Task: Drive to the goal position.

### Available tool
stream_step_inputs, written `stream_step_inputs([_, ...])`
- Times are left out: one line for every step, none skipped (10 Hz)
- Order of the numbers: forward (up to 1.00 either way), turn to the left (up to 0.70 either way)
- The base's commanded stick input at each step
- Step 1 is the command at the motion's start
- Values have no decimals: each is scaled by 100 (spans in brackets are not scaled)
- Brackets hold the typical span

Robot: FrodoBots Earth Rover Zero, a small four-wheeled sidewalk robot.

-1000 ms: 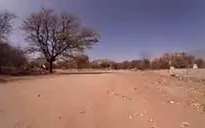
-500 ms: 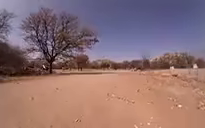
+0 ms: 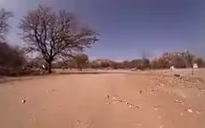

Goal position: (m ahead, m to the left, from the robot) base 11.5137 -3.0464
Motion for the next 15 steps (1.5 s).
stream_step_inputs([50, 0])
stream_step_inputs([50, 0])
stream_step_inputs([50, 0])
stream_step_inputs([50, 0])
stream_step_inputs([50, 0])
stream_step_inputs([50, 0])
stream_step_inputs([50, 0])
stream_step_inputs([50, 0])
stream_step_inputs([50, 0])
stream_step_inputs([50, 0])
stream_step_inputs([50, 0])
stream_step_inputs([50, 0])
stream_step_inputs([50, 0])
stream_step_inputs([50, 0])
stream_step_inputs([50, 0])
